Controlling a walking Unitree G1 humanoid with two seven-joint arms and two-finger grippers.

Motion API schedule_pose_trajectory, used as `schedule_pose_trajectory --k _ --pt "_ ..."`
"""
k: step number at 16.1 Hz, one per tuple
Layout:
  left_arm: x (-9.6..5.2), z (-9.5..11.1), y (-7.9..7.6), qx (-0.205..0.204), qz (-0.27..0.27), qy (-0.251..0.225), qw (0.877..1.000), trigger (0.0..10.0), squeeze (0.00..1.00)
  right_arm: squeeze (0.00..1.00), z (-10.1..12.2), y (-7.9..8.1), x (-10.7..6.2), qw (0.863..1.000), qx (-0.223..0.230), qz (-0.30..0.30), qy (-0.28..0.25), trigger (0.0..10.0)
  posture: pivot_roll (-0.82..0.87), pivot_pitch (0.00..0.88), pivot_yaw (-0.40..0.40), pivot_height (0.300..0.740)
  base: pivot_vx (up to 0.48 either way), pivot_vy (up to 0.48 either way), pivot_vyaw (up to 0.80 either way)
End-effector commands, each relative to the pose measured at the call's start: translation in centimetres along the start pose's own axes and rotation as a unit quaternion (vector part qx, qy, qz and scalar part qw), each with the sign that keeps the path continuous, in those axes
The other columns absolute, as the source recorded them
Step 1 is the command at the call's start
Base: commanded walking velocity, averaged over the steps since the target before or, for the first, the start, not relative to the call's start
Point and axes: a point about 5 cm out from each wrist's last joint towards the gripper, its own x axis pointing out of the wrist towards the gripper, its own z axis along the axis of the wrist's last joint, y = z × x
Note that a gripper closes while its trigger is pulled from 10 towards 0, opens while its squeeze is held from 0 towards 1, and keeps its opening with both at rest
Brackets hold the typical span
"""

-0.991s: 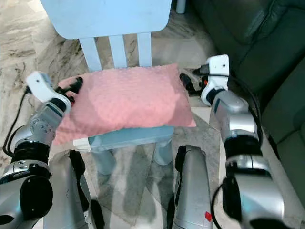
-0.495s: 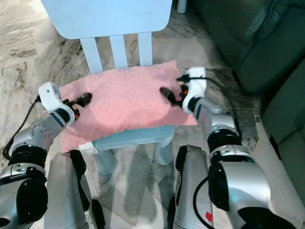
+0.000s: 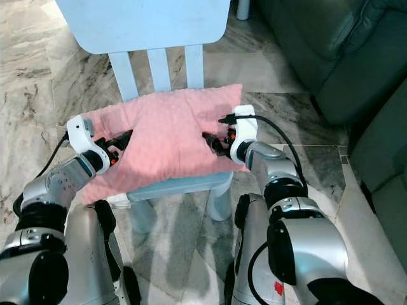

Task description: Move the pillow to the sofa

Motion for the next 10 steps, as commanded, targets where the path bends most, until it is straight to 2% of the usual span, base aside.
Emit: schedule_pose_trajectory --k 1,10 --pt "0.22 -2.51 -0.47 -0.012 -0.019 0.052 0.998 0.0 0.00 0.00 -2.12 0.99 0.34 0.999 0.007 0.025 0.040 0.0 0.05 0.244 0.009 0.373 0.000 0.000 0.00" --pt "-0.22 -2.50 -0.53 -0.016 -0.020 0.040 0.999 0.0 0.00 0.00 -2.93 1.58 0.39 0.998 0.011 0.047 0.046 0.0 0.04 0.252 0.007 0.373 0.000 0.000 0.00"
